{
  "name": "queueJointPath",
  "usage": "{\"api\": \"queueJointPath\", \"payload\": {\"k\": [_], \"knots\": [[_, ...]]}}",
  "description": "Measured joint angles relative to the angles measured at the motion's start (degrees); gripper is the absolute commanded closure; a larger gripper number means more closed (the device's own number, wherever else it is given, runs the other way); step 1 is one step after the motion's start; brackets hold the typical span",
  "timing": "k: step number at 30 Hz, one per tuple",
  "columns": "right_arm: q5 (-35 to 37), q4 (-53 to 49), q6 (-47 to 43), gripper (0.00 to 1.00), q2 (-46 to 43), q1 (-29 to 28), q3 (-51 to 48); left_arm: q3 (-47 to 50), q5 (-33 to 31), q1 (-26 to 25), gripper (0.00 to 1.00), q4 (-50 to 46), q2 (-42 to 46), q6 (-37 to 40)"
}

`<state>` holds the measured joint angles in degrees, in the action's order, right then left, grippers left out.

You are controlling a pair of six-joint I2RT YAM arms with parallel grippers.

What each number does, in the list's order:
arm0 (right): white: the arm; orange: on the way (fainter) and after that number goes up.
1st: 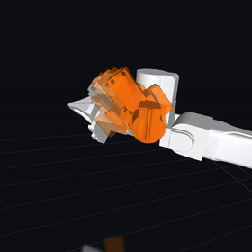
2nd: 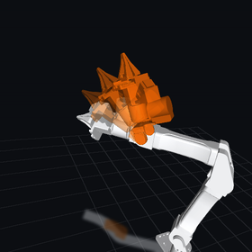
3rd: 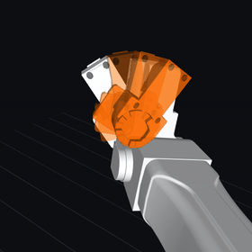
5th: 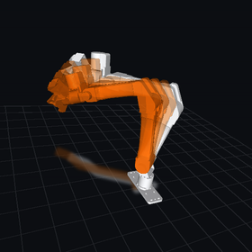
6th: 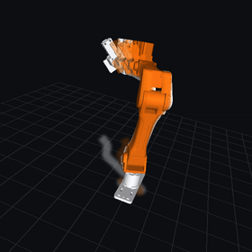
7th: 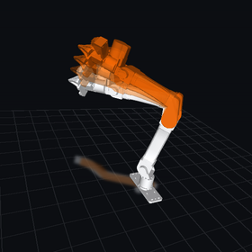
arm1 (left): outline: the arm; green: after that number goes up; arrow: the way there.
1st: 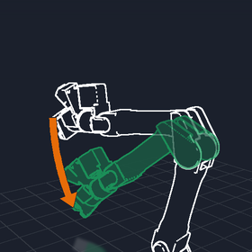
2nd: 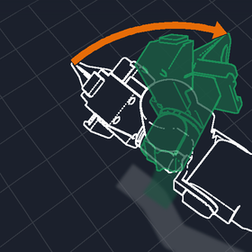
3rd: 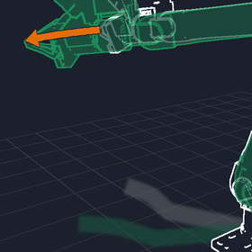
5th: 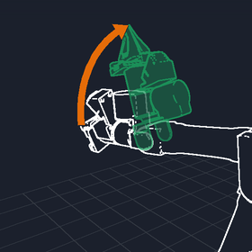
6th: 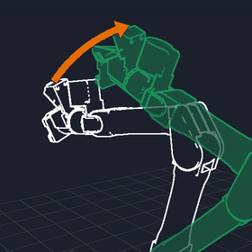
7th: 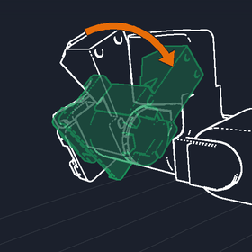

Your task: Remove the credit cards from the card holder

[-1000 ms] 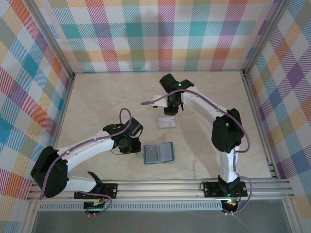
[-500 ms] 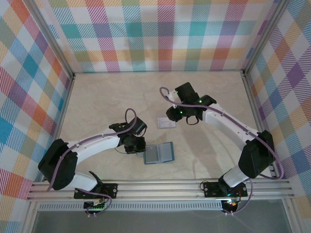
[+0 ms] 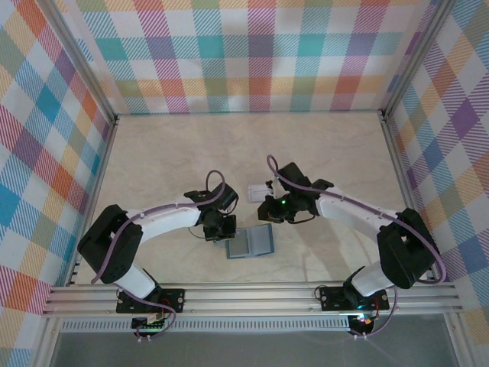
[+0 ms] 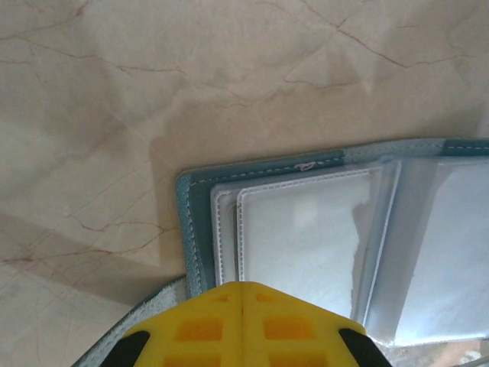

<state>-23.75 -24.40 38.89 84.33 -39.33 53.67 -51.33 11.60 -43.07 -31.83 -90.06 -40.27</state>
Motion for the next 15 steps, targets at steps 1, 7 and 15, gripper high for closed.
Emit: {"api": "queueJointPath", "payload": {"k": [1, 7, 15], "knots": [[-0.4, 1.0, 1.4, 0.87, -0.2, -0.5, -0.9, 0.1, 0.0, 0.0, 0.95, 0.4, -0.2, 0.0], [-1.5, 4.7, 7.2, 0.87, -0.1, -2.3, -3.4, 1.1, 0.9, 0.0, 0.95, 2.0, -0.4, 0.0], [-1.7, 9.4, 11.6, 0.90, 5.6, -6.0, -3.4, 3.4, 1.3, 0.0, 0.95, 3.4, -0.1, -0.4]]}}
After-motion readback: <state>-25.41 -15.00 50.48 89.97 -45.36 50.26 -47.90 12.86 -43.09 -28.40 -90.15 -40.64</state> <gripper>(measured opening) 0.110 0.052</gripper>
